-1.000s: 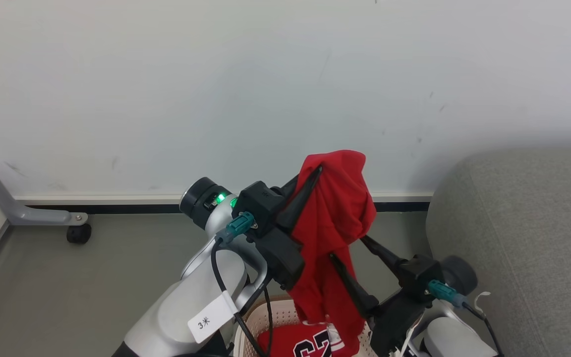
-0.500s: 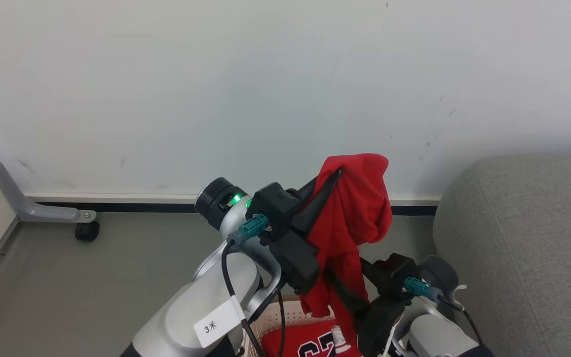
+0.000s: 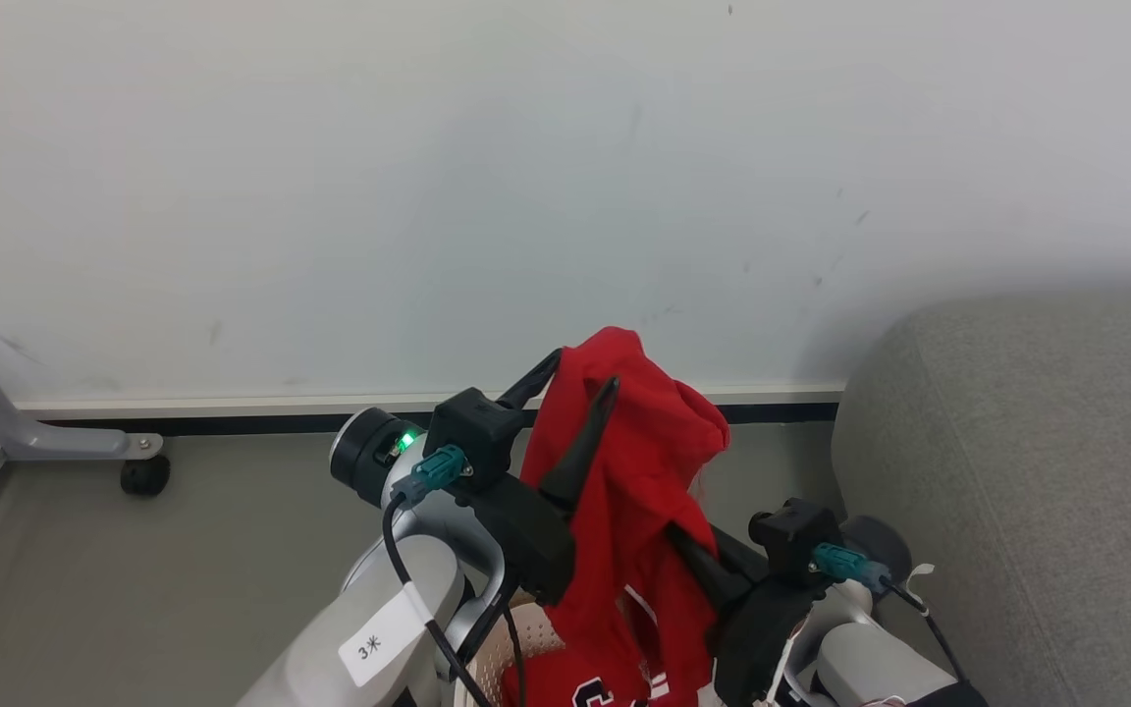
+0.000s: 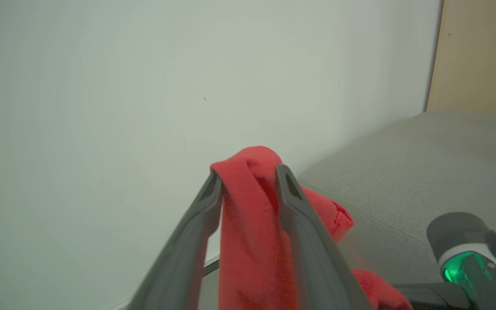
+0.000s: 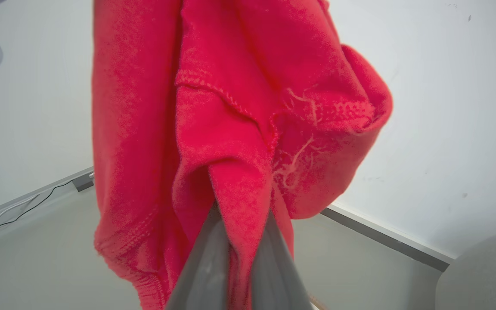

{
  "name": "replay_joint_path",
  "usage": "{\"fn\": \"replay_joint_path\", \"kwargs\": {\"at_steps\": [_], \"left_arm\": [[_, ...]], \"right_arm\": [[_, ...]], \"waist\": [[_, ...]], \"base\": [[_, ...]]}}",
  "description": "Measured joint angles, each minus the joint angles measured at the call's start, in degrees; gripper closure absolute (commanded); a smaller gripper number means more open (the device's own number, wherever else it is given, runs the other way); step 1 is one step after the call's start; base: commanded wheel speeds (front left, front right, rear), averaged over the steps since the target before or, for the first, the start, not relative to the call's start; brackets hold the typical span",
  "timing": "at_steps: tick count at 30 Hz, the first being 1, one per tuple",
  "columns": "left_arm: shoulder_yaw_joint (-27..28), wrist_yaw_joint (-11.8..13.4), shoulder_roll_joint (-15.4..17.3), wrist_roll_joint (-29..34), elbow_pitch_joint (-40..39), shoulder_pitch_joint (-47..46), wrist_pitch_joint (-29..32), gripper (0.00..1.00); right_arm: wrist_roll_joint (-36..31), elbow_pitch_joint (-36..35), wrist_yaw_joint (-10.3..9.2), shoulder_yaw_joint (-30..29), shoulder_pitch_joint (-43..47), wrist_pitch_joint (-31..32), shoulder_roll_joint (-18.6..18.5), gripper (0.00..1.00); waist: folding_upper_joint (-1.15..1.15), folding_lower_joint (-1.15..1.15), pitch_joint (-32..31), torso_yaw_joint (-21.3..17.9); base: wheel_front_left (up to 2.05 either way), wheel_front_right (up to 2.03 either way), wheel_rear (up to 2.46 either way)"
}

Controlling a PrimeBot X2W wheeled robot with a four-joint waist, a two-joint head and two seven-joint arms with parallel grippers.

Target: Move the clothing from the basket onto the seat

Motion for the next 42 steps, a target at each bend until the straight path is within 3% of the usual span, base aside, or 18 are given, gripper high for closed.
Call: {"fn": "replay_joint_path", "kwargs": {"at_steps": [8, 19, 33, 42], "left_arm": [[0.9, 0.9, 0.7, -0.9, 0.5, 4.1, -0.9, 0.00], [0.4, 0.1, 0.6, -3.4, -2.1, 11.1, -2.3, 0.00], [-1.8, -0.2, -0.2, -3.9, -6.7, 15.5, -3.4, 0.00], [-2.5, 0.3, -0.3, -3.8, -7.5, 17.9, -3.5, 0.00]], "right_arm": [[2.6, -0.8, 0.00, -4.9, 0.0, 0.0, -3.1, 1.00], [3.0, -4.4, -0.19, -8.3, 1.6, 0.0, -8.7, 1.00], [0.4, -14.3, -4.05, -10.5, 5.6, 0.0, -14.2, 1.00], [0.0, -19.3, -4.69, -11.1, 6.9, 0.0, -16.1, 1.00]], "waist": [[0.00, 0.00, 0.0, -2.9], [0.00, 0.00, -0.3, -7.7], [0.00, 0.00, -0.4, -17.8], [0.00, 0.00, 0.2, -25.3]], "base": [[0.00, 0.00, 0.00], [0.00, 0.00, 0.00], [0.00, 0.00, 0.00], [0.00, 0.00, 0.00]]}}
